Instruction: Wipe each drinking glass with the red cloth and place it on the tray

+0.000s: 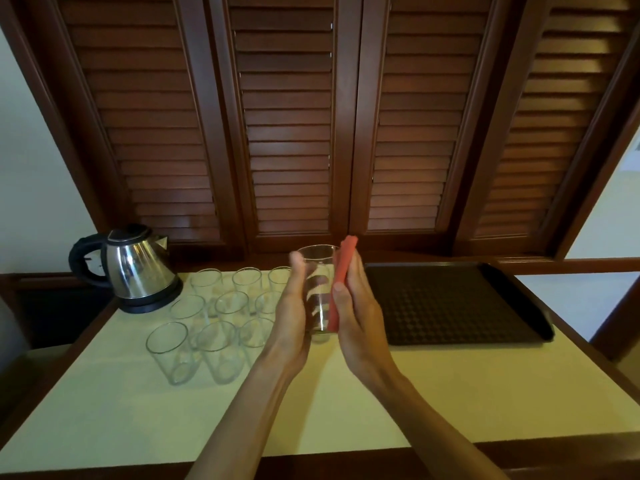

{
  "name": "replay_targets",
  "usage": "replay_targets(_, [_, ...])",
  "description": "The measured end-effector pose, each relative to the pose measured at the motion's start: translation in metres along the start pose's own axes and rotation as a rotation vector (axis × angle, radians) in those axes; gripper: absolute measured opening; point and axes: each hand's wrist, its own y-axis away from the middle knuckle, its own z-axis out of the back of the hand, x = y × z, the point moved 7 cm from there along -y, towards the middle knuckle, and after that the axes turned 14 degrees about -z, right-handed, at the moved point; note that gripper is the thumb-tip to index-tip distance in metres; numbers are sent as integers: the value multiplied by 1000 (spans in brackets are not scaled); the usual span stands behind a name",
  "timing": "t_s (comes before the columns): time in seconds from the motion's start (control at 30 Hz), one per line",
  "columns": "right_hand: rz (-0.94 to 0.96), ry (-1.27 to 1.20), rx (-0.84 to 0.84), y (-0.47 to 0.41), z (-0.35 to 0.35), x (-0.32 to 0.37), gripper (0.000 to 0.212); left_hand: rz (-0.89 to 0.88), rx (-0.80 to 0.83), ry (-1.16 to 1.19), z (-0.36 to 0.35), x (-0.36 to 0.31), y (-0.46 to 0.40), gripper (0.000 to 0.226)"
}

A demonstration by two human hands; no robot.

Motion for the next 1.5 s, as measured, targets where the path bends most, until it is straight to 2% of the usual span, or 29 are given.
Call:
replay_targets(0.07, [18, 37, -12, 5, -3, 5, 64, -1, 14, -5, -1, 2, -1, 61])
replay_targets(0.17, [174, 97, 71, 30, -20, 5, 61, -55, -74, 69, 10, -5, -9, 58])
replay_targets(0.23, [72, -50, 80, 22, -11, -2, 61, -97, -87, 19, 11, -8, -9, 53])
replay_targets(0.33, [5, -66, -42, 3, 3, 4, 61, -51, -34, -86, 2, 4, 0, 45])
replay_targets(0.43, [171, 86, -40, 18, -10, 7, 67, -22, -35, -80, 2, 2, -2, 56])
replay_targets(0.53, [107, 37, -23, 10, -1, 1, 65, -57, 19, -129, 0, 0, -1, 66])
replay_targets(0.63, [27, -20, -43, 2, 3, 0, 66, -46, 33, -117, -4, 2, 1, 60])
replay_targets(0.73, [185, 92, 1, 18, -13, -1, 63, -83, -38, -81, 2, -4, -5, 57])
replay_targets(0.8, [108, 21, -28, 9, -4, -5, 66, -96, -75, -90, 4, 0, -4, 53])
replay_targets(0.9, [56, 47, -93, -4, 4, -2, 64, -30, -50, -109, -1, 15, 2, 45])
replay_targets(1.0, [244, 219, -31, 15, -11, -8, 58, 8, -87, -21, 3, 13, -4, 57])
replay_targets(1.13, [93, 58, -74, 2, 4, -8, 66, -25, -58, -44, -1, 11, -4, 61])
replay_targets(1.2, [110, 81, -56, 1, 1, -1, 61, -3, -36, -30, -3, 14, -4, 62])
replay_targets(1.27, [223, 177, -32, 11, -7, 0, 58, -23, -49, -2, 0, 8, -8, 63])
replay_targets(1.33, [167, 69, 24, 14, -6, -9, 61, -71, -93, -1, 6, 2, -11, 61])
replay_targets(1.4, [81, -45, -2, 2, 3, -11, 59, -97, -77, -51, 3, 4, -10, 54])
replay_targets(1.5, [66, 22, -46, -7, 6, 3, 60, -36, -51, -49, -3, 12, -6, 59])
